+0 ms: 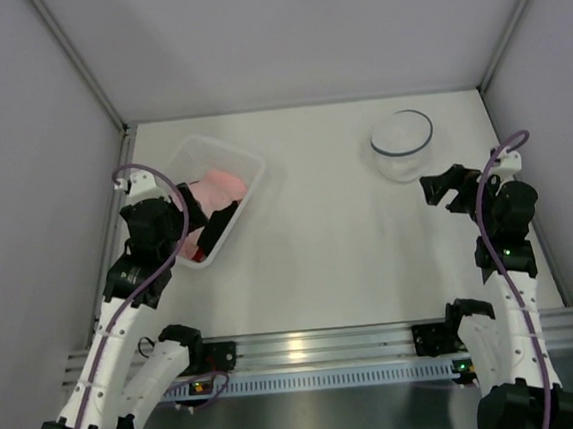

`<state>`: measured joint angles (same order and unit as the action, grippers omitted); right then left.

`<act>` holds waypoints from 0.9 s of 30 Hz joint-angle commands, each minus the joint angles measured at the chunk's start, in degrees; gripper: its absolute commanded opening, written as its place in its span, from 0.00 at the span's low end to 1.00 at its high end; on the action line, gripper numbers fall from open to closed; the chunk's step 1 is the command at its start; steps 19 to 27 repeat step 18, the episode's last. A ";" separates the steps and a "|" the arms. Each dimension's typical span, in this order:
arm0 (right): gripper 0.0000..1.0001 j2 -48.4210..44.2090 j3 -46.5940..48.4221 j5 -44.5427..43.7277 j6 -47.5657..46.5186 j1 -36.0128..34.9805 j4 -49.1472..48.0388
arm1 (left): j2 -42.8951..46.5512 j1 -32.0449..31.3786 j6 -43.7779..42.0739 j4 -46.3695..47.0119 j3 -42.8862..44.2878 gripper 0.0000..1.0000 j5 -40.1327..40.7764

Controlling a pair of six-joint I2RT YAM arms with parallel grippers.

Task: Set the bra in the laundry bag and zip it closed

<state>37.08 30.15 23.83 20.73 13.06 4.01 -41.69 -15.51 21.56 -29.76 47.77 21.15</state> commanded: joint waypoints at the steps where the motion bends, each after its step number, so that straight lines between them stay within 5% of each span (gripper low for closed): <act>1: 1.00 0.01 3.07 0.33 -0.69 0.39 -5.33 | -0.94 -0.14 0.68 4.26 -0.57 0.99 2.50; 27: 1.00 3.26 4.83 0.78 0.10 0.39 -5.95 | -0.93 -0.05 -0.20 10.15 -1.19 0.99 3.73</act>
